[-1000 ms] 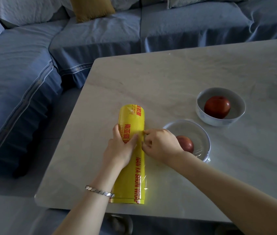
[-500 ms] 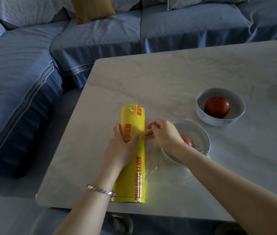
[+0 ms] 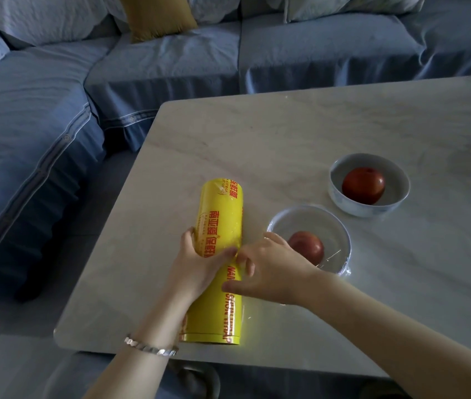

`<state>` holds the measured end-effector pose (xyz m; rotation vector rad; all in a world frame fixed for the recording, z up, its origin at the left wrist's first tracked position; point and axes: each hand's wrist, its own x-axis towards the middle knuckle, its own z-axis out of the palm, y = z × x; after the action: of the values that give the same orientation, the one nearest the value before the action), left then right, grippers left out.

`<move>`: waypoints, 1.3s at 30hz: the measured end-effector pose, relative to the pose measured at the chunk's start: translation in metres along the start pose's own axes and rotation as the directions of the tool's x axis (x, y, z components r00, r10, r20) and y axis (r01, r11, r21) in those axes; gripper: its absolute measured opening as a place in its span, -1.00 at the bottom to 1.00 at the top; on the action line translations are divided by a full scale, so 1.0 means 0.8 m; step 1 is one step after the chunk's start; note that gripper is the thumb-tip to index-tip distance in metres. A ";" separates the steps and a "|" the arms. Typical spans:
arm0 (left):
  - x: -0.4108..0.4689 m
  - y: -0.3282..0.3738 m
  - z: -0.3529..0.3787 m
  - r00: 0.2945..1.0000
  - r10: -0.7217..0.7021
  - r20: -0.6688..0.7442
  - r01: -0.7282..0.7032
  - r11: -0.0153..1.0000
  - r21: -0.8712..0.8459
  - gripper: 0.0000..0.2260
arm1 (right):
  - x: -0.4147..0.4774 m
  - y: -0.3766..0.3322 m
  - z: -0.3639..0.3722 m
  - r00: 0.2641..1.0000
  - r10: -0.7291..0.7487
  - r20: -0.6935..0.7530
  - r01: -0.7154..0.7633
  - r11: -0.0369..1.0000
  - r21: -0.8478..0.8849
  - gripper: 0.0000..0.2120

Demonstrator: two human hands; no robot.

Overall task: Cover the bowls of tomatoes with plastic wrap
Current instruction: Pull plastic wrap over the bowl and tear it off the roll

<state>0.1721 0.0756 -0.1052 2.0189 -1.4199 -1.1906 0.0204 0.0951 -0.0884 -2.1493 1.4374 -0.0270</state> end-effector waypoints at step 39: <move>0.052 0.031 0.009 0.989 -0.010 -0.148 -0.009 0.992 -0.129 -0.32 | 0.053 0.023 0.022 0.910 0.140 -0.389 -0.006 0.946 0.325 -0.53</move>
<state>0.1575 0.0286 -0.1083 1.9745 -1.2392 -1.0784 0.0280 0.0610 -0.1233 -1.8864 1.6100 -0.6738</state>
